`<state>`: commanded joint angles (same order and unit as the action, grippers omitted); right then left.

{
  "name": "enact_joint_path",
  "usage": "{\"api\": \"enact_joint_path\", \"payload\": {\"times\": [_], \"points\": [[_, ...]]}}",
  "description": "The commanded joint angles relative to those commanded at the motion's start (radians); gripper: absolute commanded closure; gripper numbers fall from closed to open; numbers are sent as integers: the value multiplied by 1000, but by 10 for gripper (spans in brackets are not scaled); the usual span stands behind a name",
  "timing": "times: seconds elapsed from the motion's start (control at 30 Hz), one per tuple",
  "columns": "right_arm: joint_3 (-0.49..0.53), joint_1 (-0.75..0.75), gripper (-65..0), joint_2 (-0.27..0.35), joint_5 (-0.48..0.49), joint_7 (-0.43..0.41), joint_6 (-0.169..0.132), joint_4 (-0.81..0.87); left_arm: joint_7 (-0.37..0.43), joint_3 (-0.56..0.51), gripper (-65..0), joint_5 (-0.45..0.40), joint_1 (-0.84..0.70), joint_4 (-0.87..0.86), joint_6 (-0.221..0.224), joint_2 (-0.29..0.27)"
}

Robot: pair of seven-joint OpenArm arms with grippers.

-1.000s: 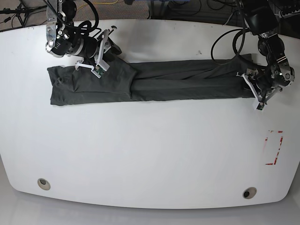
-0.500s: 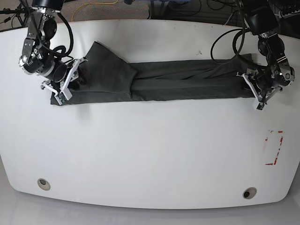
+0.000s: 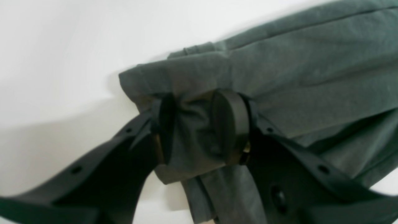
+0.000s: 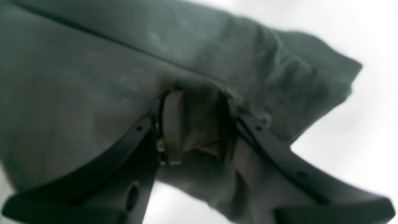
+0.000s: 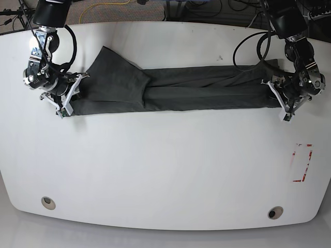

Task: Fold the T-shirt properly
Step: 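Pull the right gripper's end back outward, flattening the strip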

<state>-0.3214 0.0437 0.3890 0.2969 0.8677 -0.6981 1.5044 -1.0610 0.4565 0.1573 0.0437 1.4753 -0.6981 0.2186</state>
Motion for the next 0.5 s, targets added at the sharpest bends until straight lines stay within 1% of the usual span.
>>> {"api": "enact_joint_path", "payload": {"times": [0.13,0.2,0.3,0.37,0.4,0.43,0.5], "points": [[0,0,-165,-2,-3,2,0,0,-3,2,-217,2,29,21,0,-3],[0,0,-165,-2,-5,2,0,0,-18,5,-219,3,41,34,0,-5],[0,0,-165,-3,-3,3,0,0,-61,6,-275,44,61,57,0,-6],[0,0,-165,-17,-6,3,0,0,-84,31,-335,104,64,71,0,-6],[0,0,-165,-23,-8,3,0,0,-94,55,-367,140,66,75,0,-6],[0,0,-165,-25,-8,3,0,0,-101,75,-385,160,66,80,0,-6],[0,0,-165,-32,-8,3,0,0,-126,141,-425,226,68,81,0,-5]]}}
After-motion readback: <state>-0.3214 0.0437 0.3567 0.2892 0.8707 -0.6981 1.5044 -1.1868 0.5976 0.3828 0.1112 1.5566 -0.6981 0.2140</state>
